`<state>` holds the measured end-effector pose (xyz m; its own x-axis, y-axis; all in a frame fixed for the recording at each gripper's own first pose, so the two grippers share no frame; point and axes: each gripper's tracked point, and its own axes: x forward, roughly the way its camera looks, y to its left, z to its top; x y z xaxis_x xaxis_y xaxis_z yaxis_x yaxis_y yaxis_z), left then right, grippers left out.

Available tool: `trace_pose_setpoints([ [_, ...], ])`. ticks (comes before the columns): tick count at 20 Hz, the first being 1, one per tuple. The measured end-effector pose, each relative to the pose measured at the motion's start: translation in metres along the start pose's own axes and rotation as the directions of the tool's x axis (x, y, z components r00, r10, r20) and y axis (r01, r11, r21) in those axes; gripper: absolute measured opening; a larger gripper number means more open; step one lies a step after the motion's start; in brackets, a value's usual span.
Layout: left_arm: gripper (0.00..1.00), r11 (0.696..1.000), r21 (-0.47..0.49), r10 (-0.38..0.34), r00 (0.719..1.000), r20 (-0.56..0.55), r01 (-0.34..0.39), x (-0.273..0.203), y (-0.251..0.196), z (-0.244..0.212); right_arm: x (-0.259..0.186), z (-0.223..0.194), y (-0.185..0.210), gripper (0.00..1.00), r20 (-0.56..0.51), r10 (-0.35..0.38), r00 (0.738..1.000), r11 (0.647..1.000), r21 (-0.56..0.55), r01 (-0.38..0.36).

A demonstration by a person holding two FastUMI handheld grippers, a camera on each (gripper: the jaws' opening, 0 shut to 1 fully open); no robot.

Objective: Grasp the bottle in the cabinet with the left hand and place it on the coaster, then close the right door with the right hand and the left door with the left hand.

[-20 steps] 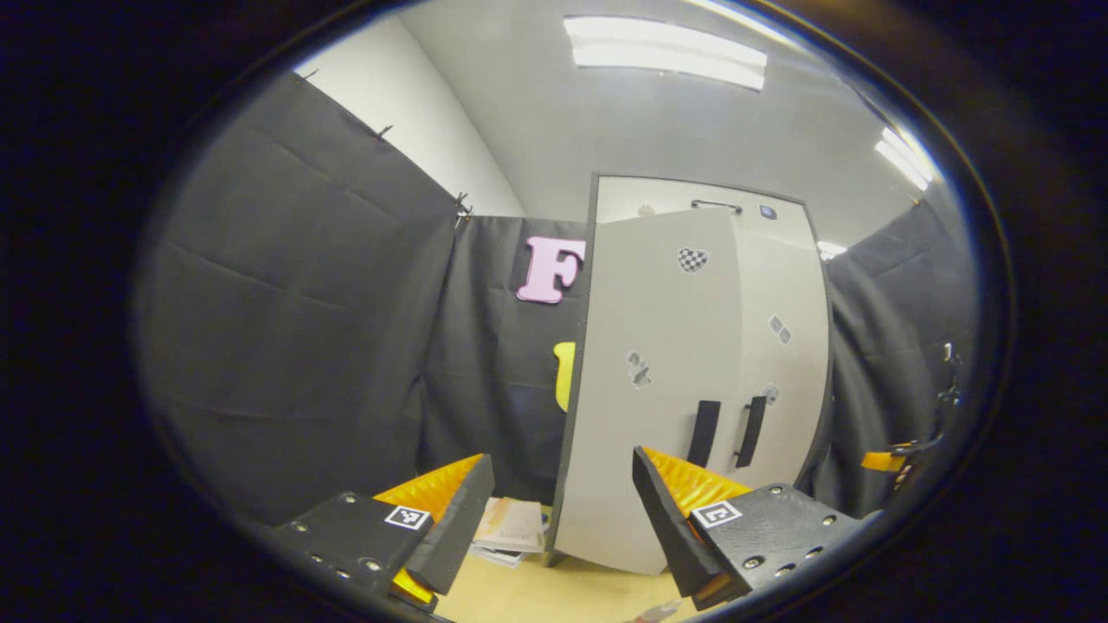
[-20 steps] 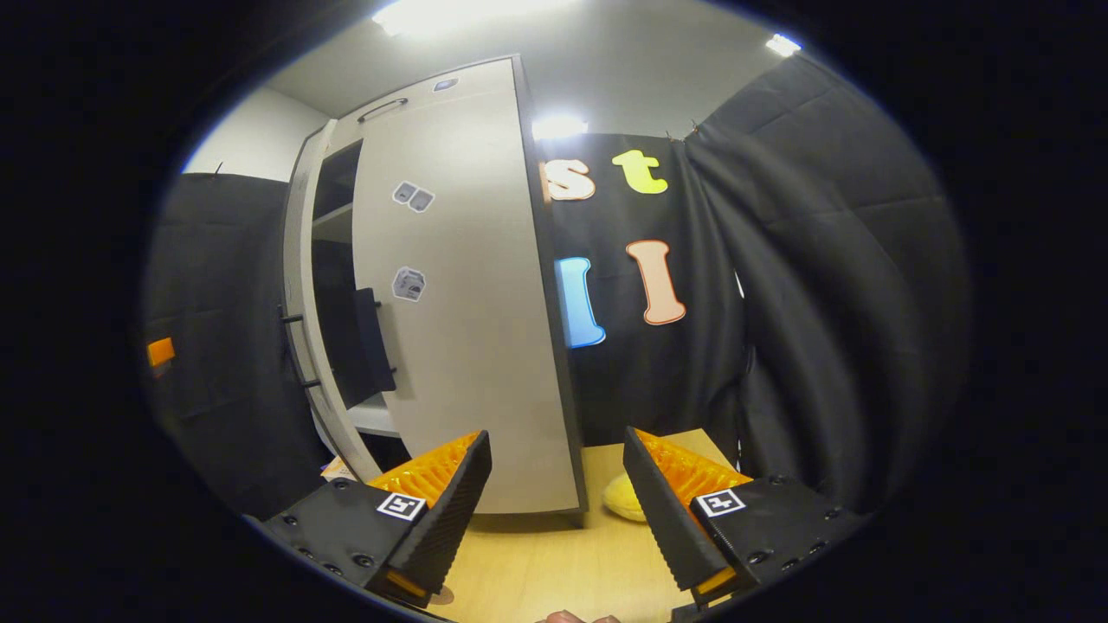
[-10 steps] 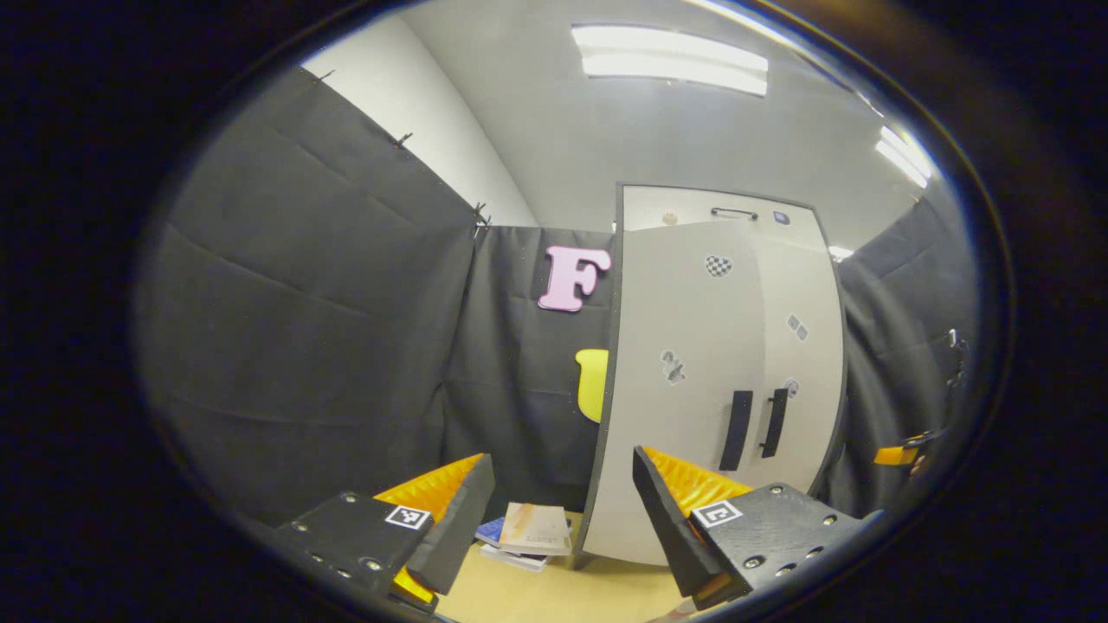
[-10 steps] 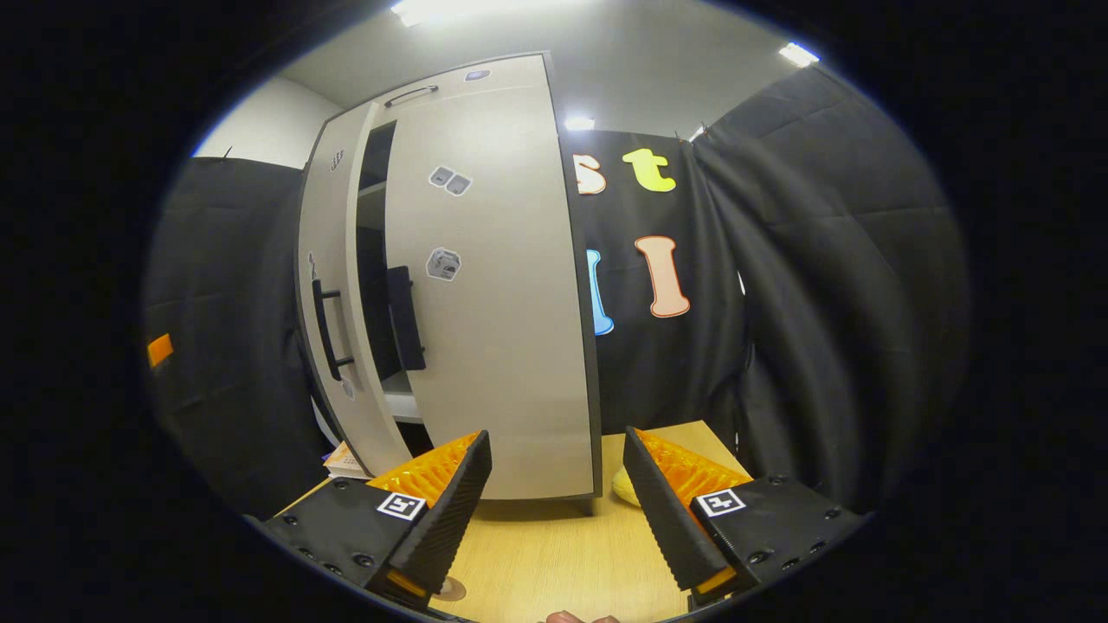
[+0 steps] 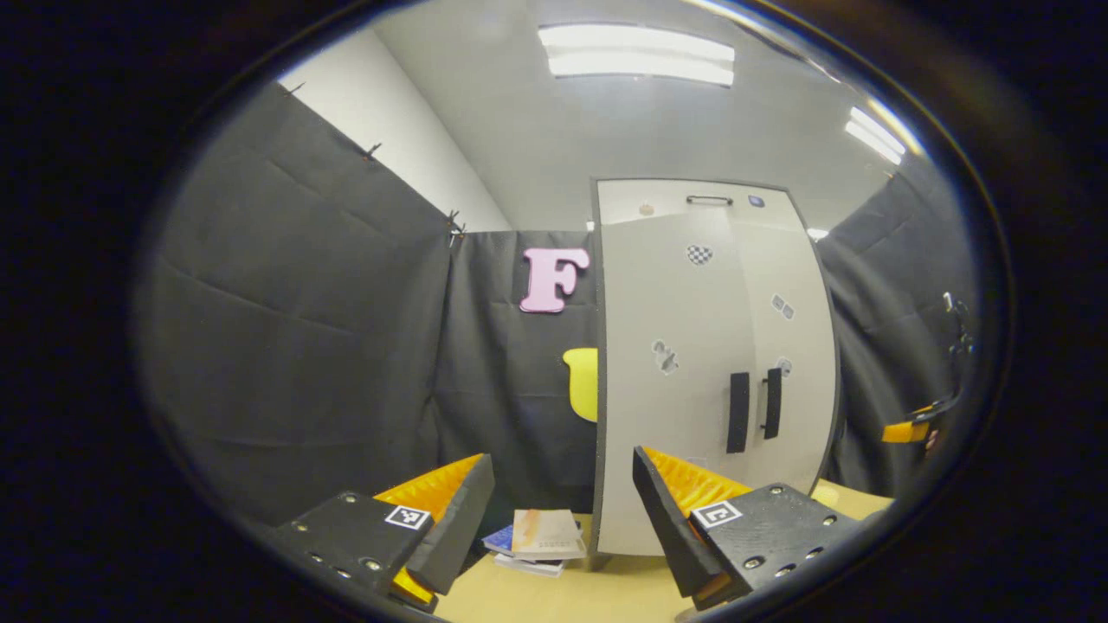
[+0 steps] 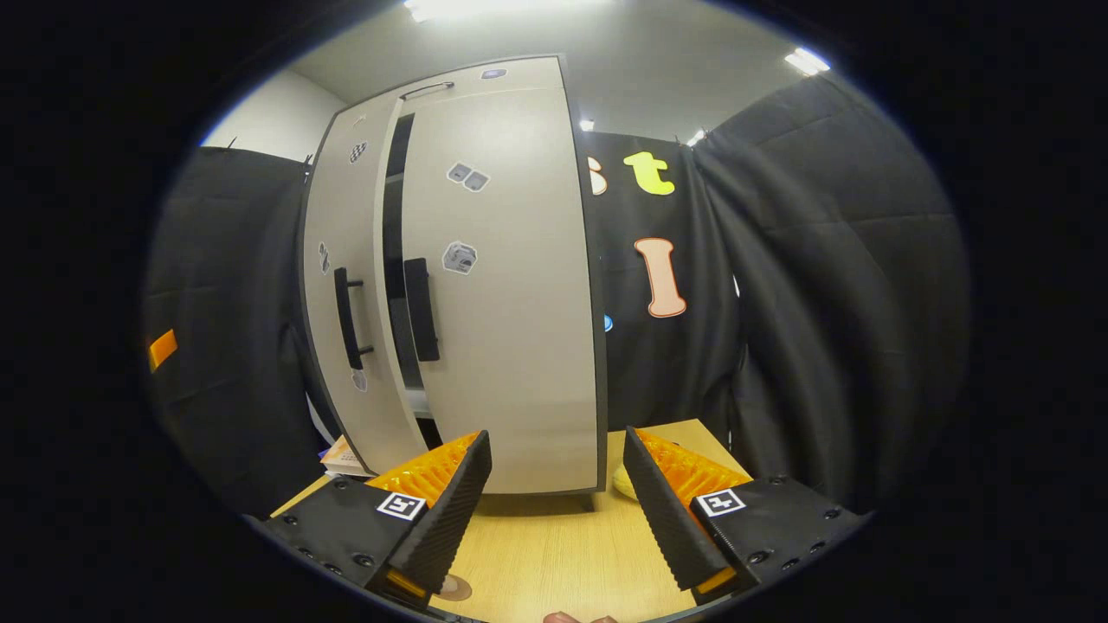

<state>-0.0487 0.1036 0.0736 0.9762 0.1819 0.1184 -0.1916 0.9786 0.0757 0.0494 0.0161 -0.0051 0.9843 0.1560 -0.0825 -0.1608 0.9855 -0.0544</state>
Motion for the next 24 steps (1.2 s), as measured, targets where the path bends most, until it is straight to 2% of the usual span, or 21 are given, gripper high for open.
trace_pose_setpoints([
  [1, 0.87, 1.0, 0.003, -0.009, 1.0, -0.013, 0.009, 0.005, -0.003, -0.008, -0.001, -0.001, 0.0, 0.97, 0.0, -0.004, 1.0, 1.0, -0.006, 0.004],
  [2, 0.99, 1.0, -0.008, -0.027, 0.999, -0.043, 0.027, 0.009, -0.011, -0.022, -0.002, -0.004, 0.001, 0.97, -0.004, -0.008, 1.0, 1.0, -0.01, 0.008],
  [3, 0.93, 0.999, -0.022, -0.04, 0.997, -0.069, 0.039, 0.012, -0.017, -0.032, -0.002, -0.006, 0.001, 0.97, -0.015, -0.008, 1.0, 1.0, -0.009, 0.008],
  [5, 0.93, 0.997, -0.038, -0.074, 0.993, -0.093, 0.071, 0.013, -0.029, -0.043, -0.006, -0.007, 0.001, 0.98, -0.019, -0.014, 1.0, 1.0, -0.006, 0.013],
  [6, 1.0, 0.995, -0.043, -0.09, 0.991, -0.101, 0.086, 0.014, -0.036, -0.046, -0.006, -0.005, -0.003, 0.98, -0.013, -0.026, 1.0, 1.0, -0.008, 0.026],
  [7, 1.0, 0.994, -0.044, -0.103, 0.989, -0.108, 0.099, 0.013, -0.04, -0.049, -0.006, -0.004, -0.007, 0.97, -0.01, -0.037, 0.999, 0.999, -0.01, 0.037],
  [8, 0.93, 0.994, -0.042, -0.107, 0.988, -0.116, 0.103, 0.013, -0.04, -0.052, -0.008, -0.006, -0.008, 0.97, -0.011, -0.043, 0.999, 0.999, -0.007, 0.043],
  [9, 0.99, 0.994, -0.039, -0.108, 0.987, -0.123, 0.104, 0.014, -0.038, -0.055, -0.008, -0.007, -0.009, 0.97, -0.016, -0.049, 0.999, 0.999, -0.002, 0.049],
  [13, 1.0, 0.994, -0.062, -0.094, 0.989, -0.118, 0.088, 0.013, -0.033, -0.054, -0.012, -0.012, -0.014, 0.97, -0.031, -0.067, 0.997, 0.998, 0.009, 0.067],
  [14, 1.0, 0.994, -0.072, -0.09, 0.989, -0.115, 0.082, 0.014, -0.031, -0.053, -0.014, -0.013, -0.016, 0.92, -0.029, -0.073, 0.997, 0.997, 0.005, 0.073],
  [16, 1.0, 0.994, -0.082, -0.077, 0.99, -0.119, 0.067, 0.012, -0.025, -0.055, -0.017, -0.014, -0.019, 0.92, -0.028, -0.082, 0.996, 0.997, 0.005, 0.082],
  [17, 1.0, 0.994, -0.088, -0.069, 0.99, -0.121, 0.058, 0.01, -0.02, -0.055, -0.018, -0.015, -0.02, 0.92, -0.031, -0.086, 0.996, 0.996, 0.009, 0.086],
  [18, 0.99, 0.994, -0.096, -0.064, 0.99, -0.122, 0.053, 0.009, -0.017, -0.055, -0.019, -0.018, -0.022, 0.97, -0.034, -0.09, 0.995, 0.996, 0.013, 0.09],
  [19, 1.0, 0.993, -0.104, -0.059, 0.991, -0.124, 0.046, 0.007, -0.014, -0.056, -0.021, -0.019, -0.022, 0.92, -0.039, -0.093, 0.995, 0.995, 0.019, 0.094],
  [21, 1.0, 0.993, -0.115, -0.047, 0.991, -0.127, 0.033, 0.006, -0.012, -0.058, -0.022, -0.022, -0.023, 0.92, -0.046, -0.098, 0.994, 0.995, 0.028, 0.099],
  [22, 0.93, 0.993, -0.117, -0.044, 0.991, -0.127, 0.029, 0.006, -0.01, -0.058, -0.024, -0.025, -0.023, 0.92, -0.047, -0.099, 0.994, 0.994, 0.03, 0.101],
  [23, 0.99, 0.993, -0.117, -0.039, 0.991, -0.129, 0.024, 0.004, -0.007, -0.058, -0.024, -0.024, -0.023, 0.98, -0.046, -0.102, 0.994, 0.994, 0.03, 0.103],
  [24, 0.99, 0.993, -0.116, -0.035, 0.99, -0.133, 0.02, 0.003, -0.006, -0.059, -0.023, -0.026, -0.023, 0.98, -0.05, -0.103, 0.993, 0.994, 0.03, 0.105],
])
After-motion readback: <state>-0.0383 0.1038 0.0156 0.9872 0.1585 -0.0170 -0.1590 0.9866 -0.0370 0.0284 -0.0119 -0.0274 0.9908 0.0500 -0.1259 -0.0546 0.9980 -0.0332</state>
